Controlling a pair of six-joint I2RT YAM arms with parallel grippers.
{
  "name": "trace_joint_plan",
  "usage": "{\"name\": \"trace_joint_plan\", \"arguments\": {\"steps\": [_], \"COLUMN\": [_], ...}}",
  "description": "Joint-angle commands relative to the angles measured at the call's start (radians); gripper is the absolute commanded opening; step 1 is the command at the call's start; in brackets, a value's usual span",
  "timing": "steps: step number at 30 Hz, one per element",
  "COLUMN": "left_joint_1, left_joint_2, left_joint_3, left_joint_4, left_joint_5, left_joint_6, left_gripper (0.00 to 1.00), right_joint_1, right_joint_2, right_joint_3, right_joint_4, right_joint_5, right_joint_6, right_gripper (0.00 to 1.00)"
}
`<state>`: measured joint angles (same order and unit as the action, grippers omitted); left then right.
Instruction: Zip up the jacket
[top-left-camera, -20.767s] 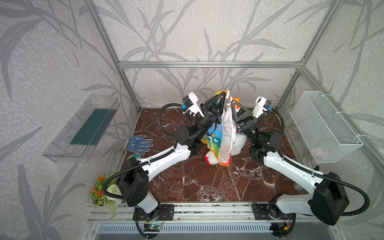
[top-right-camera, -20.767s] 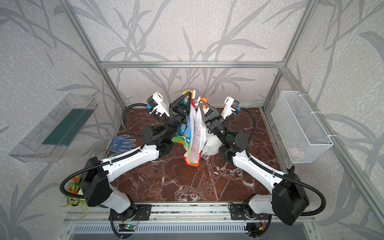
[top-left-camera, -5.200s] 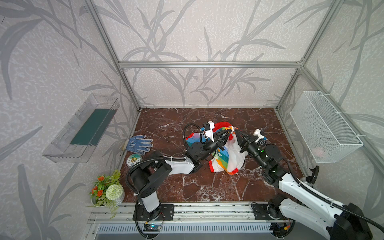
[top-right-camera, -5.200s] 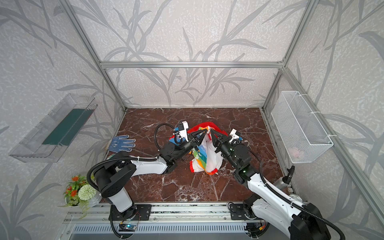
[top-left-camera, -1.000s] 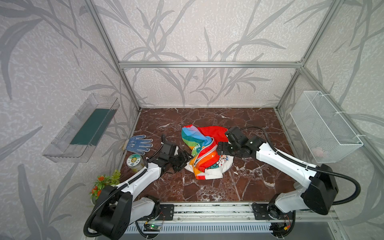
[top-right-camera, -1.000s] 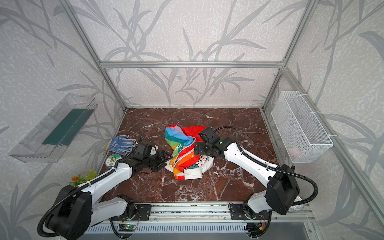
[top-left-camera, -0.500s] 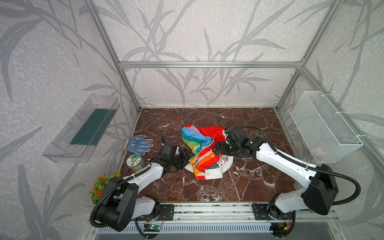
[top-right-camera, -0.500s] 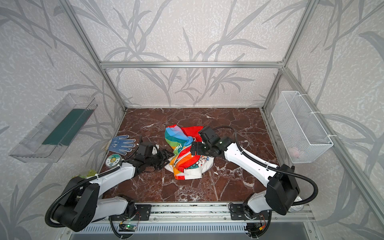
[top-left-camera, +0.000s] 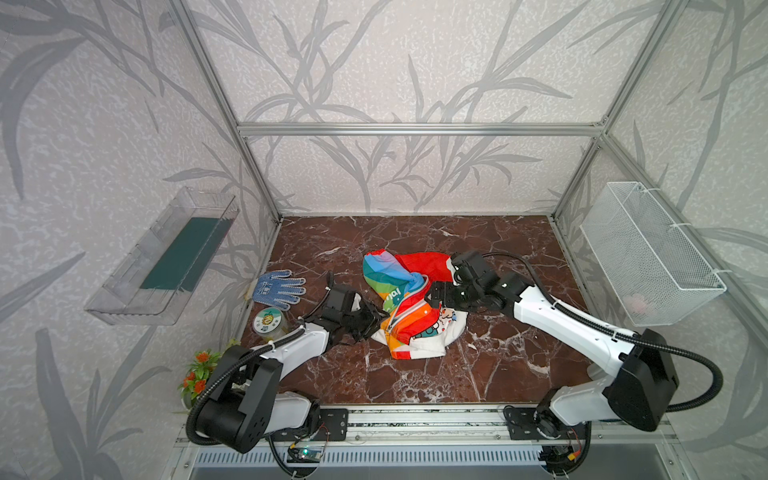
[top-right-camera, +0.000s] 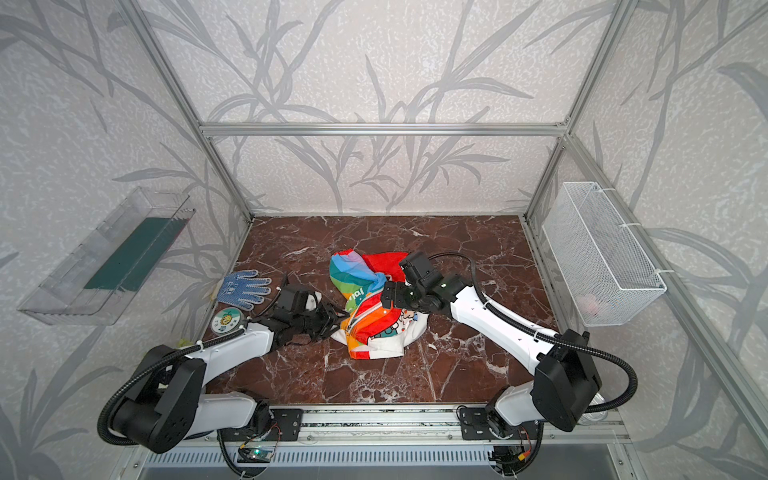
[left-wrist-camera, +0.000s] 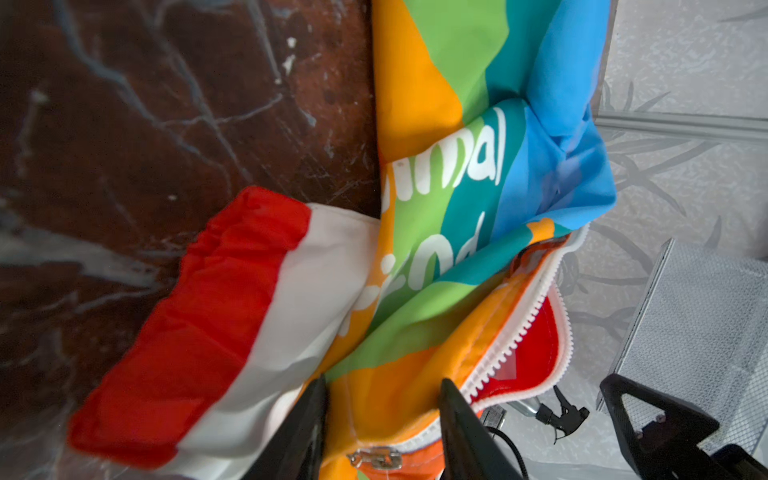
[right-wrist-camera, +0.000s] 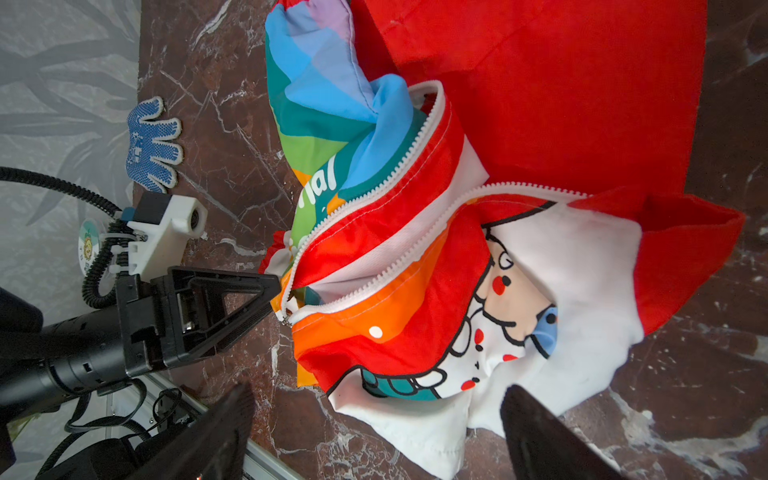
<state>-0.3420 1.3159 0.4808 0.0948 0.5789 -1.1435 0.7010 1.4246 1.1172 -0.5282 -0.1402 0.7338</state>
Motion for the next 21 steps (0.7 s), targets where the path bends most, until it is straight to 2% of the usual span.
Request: {"name": "trace_joint_plan", "arguments": {"steps": [1,9,12,18,21], "left_joint_1": [0.000,0.000,0.000,0.000,0.000], "left_joint_2": [-0.006,-0.090,-0.126,-0.165,-0.171], "left_joint_3": [-0.020,-0.009,0.005,0.067,0.113], "left_joint_4": [0.049,-0.013,-0.044,-0.109,-0.142], "left_joint_5": [0.022,0.003,0.004,0.027,0.048], "left_joint_6": [-0.021,0.005,0.008,0.024,0.031], "left_gripper": [0.40,0.23,0.18,0.02,0.00], "right_joint_1": [-0.004,-0.001,0.009,0.119,0.171], "right_joint_2": [-0.029,-0.037,-0.044,-0.050,-0.051], "right_joint_3": [-0.015,-0.013,0.008,0.115,0.180], "right_joint_4": [0.001,0.000,-0.033,-0.246,-0.320], "right_joint_5": [-0.005,-0.032,-0.029,0.164,0.193], "right_joint_6": [0.018,0.047,0.014,-0.308,-0.415], "right_gripper": [0.92,0.91,0.90,0.88,0.84]}}
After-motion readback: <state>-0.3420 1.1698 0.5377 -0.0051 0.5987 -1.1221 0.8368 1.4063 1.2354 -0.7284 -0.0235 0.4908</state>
